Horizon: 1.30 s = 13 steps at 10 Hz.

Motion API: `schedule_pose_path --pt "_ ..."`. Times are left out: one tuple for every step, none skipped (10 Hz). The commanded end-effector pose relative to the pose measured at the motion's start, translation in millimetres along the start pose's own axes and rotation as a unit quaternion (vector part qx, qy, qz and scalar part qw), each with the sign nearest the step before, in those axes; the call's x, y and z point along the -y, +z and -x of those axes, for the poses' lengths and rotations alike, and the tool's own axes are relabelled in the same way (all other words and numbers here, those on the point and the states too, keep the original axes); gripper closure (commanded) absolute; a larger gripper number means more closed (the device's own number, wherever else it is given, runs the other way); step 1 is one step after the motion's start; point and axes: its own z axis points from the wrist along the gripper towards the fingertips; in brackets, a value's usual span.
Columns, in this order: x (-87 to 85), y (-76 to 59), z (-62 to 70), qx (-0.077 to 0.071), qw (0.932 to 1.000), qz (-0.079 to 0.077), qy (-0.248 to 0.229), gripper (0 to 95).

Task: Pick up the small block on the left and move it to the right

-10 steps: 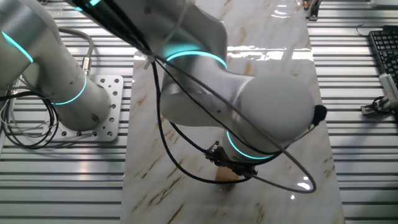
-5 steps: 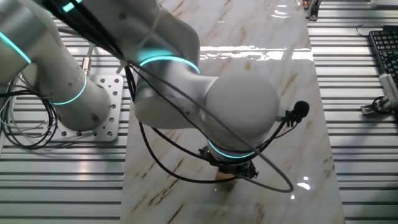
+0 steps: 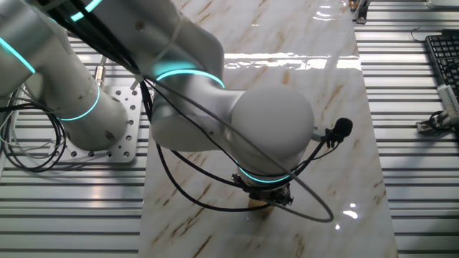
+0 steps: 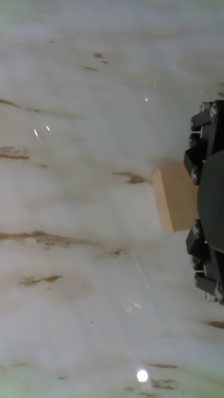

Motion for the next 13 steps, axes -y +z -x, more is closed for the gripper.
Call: schedule_pose_path --pt "-1.4 2.7 -1.4 0.002 1.0 -0.003 0.008 19.0" --pt "-2.3 3.4 -2.1 0.002 0.9999 -0.003 0.013 38.0" --pt "-2.8 3.7 -2.4 0.002 0.9999 -0.003 0.016 76.0" --pt "-2.8 3.7 -2.5 0.001 0.9998 -0.002 0.02 95.0" --pt "-2.8 3.7 -2.5 0.0 0.9997 0.002 0.023 95.0" --pt "-2.8 3.7 -2.5 -0.001 0.9997 0.003 0.023 95.0" --pt "-2.8 3.7 -2.5 -0.004 0.9998 0.006 0.021 95.0" --pt "-2.8 3.7 -2.6 -0.008 0.9995 0.017 0.026 95.0" --pt "-2.8 3.7 -2.6 -0.008 0.9994 0.016 0.029 95.0" --pt "-2.8 3.7 -2.6 -0.006 0.9993 0.016 0.034 95.0" --pt "-2.8 3.5 -2.5 -0.008 0.9986 0.028 0.044 95.0" --pt "-2.6 3.3 -2.5 -0.006 0.9984 0.028 0.049 95.0" --pt "-2.5 2.9 -2.3 -0.007 0.9984 0.026 0.049 95.0"
